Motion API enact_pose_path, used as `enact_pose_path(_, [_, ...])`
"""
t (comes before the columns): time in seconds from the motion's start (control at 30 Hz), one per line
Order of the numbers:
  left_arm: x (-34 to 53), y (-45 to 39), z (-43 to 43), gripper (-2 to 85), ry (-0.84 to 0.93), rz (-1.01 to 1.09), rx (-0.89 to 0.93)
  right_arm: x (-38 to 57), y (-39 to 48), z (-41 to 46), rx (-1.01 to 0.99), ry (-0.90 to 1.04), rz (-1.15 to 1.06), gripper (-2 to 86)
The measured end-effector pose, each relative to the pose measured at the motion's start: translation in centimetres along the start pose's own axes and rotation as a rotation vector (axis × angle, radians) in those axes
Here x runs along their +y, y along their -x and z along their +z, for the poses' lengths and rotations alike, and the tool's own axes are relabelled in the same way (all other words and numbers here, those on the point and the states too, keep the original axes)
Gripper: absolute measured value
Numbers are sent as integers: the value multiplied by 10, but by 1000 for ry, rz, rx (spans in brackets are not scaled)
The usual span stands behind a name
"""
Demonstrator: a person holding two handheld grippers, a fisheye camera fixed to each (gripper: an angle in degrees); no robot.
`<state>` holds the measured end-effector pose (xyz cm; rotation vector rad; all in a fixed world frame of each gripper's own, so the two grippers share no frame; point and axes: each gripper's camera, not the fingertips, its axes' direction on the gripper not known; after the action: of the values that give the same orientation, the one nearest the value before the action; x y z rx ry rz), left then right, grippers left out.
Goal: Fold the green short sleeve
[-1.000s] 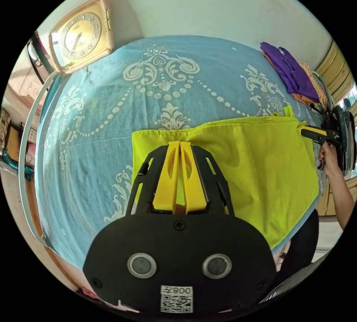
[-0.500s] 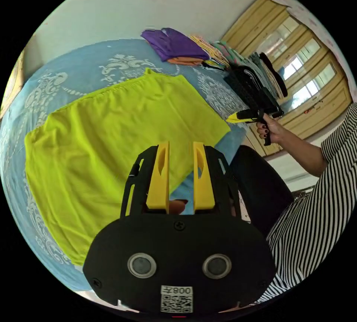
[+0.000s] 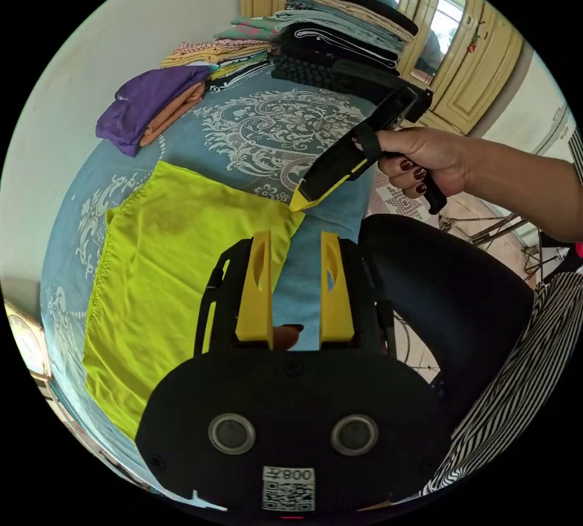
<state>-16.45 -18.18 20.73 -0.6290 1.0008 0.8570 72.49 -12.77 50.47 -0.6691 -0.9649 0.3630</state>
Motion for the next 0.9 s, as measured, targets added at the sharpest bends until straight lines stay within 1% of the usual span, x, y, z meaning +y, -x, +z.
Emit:
enact_pose_path(0.1, [-20, -18, 12, 102, 44, 44, -131, -7, -4, -10, -63, -7, -21, 10])
enact_pose_path(0.13, [-25, -23, 15, 88, 61, 33, -189, -10, -4, -13, -72, -5, -30, 10])
enact_pose_path(0.17, [-29, -26, 16, 54, 63, 8, -242, -12, -4, -14, -73, 0, -33, 10])
enact_pose_path(0.2, [-30, -27, 15, 38, 57, 3, -251, -15, -3, -15, -77, 6, -46, 12])
enact_pose_path(0.3, [-30, -18, 7, 23, 23, -90, -195, -25, -6, -24, -63, -28, -59, 20])
enact_pose_path(0.37, [-20, 3, -6, 18, -45, -254, -92, -32, -14, -33, -46, -88, -27, 32])
enact_pose_path(0.43, [-9, 21, -14, 16, -107, -382, 4, -48, -28, -39, -48, -140, 15, 62])
enact_pose_path(0.47, [-2, 31, -17, 15, -136, -456, 48, -53, -32, -38, -56, -144, 28, 71])
enact_pose_path(0.57, [12, 48, -20, 13, -181, -572, 119, -86, -47, -28, -125, -113, 75, 93])
enact_pose_path(0.63, [18, 53, -20, 13, -192, -600, 142, -110, -51, -19, -162, -91, 91, 98])
enact_pose_path(0.73, [22, 54, -22, 13, -202, -597, 136, -133, -52, -12, -180, -112, 126, 103])
enact_pose_path(0.9, [31, 52, -20, 14, -211, -588, 155, -156, -52, -5, -176, -146, 179, 110])
